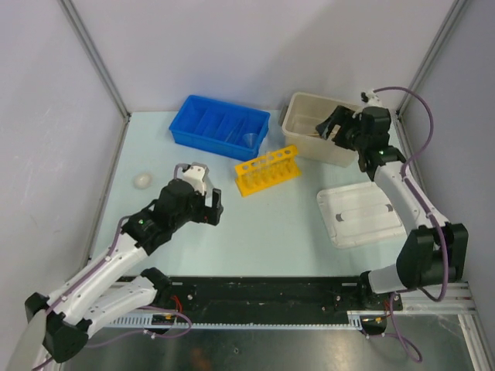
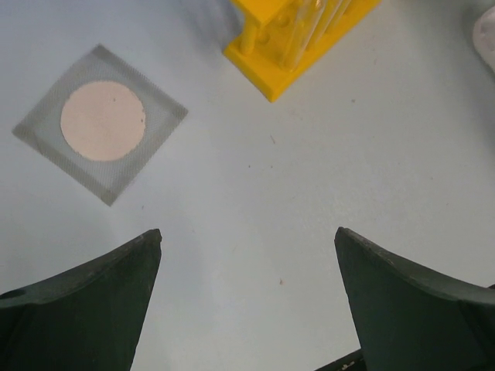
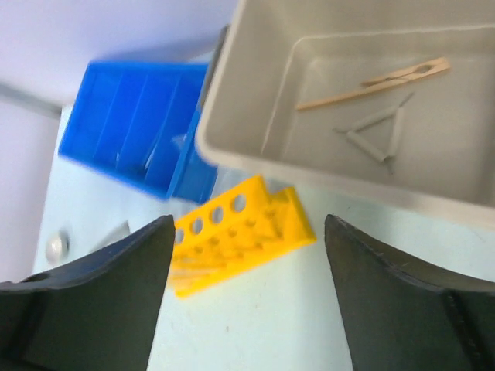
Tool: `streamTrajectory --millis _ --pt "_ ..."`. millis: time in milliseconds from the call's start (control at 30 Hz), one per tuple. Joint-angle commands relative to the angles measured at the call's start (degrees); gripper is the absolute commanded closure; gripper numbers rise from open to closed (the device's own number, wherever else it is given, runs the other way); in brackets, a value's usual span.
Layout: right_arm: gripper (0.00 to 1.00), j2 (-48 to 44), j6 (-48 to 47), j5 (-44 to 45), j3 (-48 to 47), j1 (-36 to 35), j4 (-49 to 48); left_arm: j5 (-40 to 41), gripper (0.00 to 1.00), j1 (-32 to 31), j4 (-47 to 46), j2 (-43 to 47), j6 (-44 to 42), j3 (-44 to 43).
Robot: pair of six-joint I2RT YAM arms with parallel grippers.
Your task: Organize the chemistry lab equipment
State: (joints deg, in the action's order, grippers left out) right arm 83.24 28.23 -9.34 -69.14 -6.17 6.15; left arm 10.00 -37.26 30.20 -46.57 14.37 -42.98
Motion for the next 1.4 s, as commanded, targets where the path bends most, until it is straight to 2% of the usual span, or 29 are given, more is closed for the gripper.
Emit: streamTrajectory --millis 0,100,267,367,500,700,933,1200,1367 --pt "0.09 -4.96 -7.94 -0.85 -2.07 -5.49 10.28 -0.28 0.00 2.27 0.22 -3.73 2.84 -1.64" --pt "0.02 -6.97 -7.05 -3.61 1.29 -8.17 12.41 -5.31 0.01 7.71 0.72 -6.29 3.12 -3.06" --pt "0.01 -11.92 -2.87 -8.57 9.18 -11.53 10.54 -19.08 0.01 24.17 0.72 -12.37 5.63 -6.24" --pt "0.01 -14.53 -2.11 -8.59 11.67 -13.53 10.05 -20.30 0.03 29.29 0.64 -19.22 6.11 -9.55" --pt "0.01 -17.02 -3.12 -6.94 12.92 -16.26 11.10 -17.24 0.06 32.70 0.74 -28.68 4.18 -16.78" --pt "0.01 -20.41 -3.11 -3.56 15.07 -18.23 12.64 -13.64 0.10 35.42 0.66 -43.77 3.17 -29.83" --pt "0.01 -23.66 -1.01 -3.14 18.31 -19.97 10.09 -19.68 0.16 35.76 0.59 -58.64 0.11 -38.66" --pt "0.01 -24.00 -1.20 -2.60 18.69 -20.99 9.64 -20.52 0.24 35.76 0.58 -65.87 -1.06 -40.66" --pt "0.01 -24.19 -1.96 -2.08 18.70 -21.23 9.94 -20.85 0.24 35.59 0.07 -66.63 0.05 -38.67"
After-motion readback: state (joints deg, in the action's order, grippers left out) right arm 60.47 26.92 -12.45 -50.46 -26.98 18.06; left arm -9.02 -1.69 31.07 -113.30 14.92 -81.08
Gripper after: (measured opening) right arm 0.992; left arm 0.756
